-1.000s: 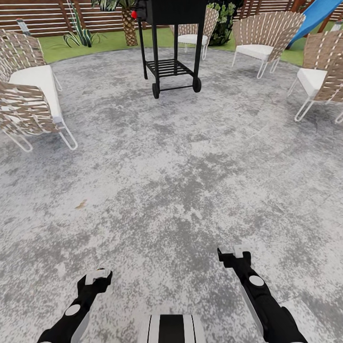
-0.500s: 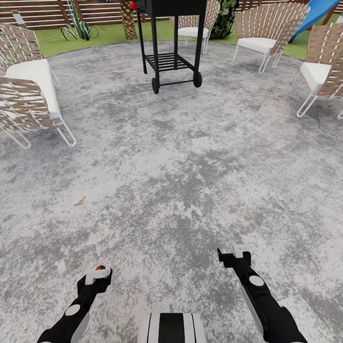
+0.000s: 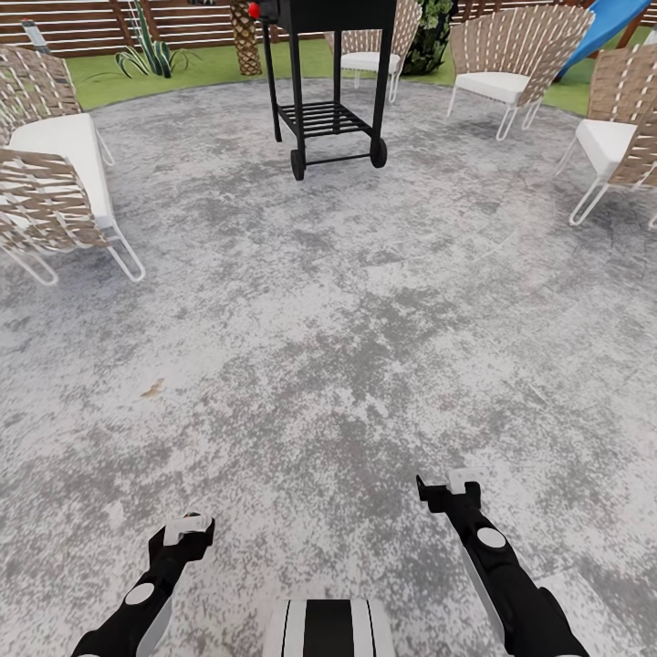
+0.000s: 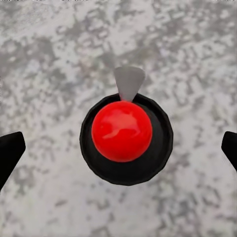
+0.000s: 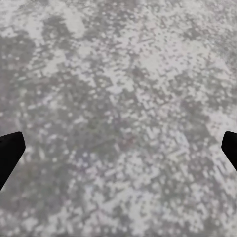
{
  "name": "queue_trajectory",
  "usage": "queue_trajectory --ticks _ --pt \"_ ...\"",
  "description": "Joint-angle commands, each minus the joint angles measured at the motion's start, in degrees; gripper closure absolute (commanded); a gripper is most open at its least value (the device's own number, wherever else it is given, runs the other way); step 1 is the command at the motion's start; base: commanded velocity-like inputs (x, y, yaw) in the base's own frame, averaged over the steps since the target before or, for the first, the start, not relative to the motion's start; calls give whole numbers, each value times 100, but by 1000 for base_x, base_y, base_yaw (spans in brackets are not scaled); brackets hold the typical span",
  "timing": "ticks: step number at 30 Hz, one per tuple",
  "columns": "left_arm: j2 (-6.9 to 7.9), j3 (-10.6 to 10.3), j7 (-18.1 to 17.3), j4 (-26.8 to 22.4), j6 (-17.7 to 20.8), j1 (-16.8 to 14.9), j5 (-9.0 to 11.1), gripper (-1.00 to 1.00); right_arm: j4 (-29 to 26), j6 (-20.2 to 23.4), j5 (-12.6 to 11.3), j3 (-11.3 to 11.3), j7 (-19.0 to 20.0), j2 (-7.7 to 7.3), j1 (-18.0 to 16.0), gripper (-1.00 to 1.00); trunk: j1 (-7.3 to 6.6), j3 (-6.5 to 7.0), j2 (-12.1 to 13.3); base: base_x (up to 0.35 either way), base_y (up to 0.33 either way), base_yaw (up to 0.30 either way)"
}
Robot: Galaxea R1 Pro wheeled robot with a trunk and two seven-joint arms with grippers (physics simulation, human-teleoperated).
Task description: In the garden, pick up the pesticide atomizer on the floor and spray pesticide onto both trees until each tree trunk is fully covered.
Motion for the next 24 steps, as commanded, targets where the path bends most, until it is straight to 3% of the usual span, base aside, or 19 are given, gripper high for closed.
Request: queue_trajectory --ticks 1,2,3,24 --pt "-1 13 -2 5 -21 -2 -6 -100 -10 36 49 -1 1 0 0 -100 -1 -3 -1 0 0 0" --pt "-1 13 -2 4 -22 -2 -5 -100 -10 36 49 -2 4 0 1 -100 -1 -3 -1 0 0 0" --pt "-3 13 -2 0 -21 -2 -7 100 -10 36 49 0 6 0 2 -100 -1 -3 -1 0 0 0" --pt "-10 21 -2 -56 -24 -2 -5 100 -10 36 49 -1 6 0 2 -100 -1 -3 -1 0 0 0"
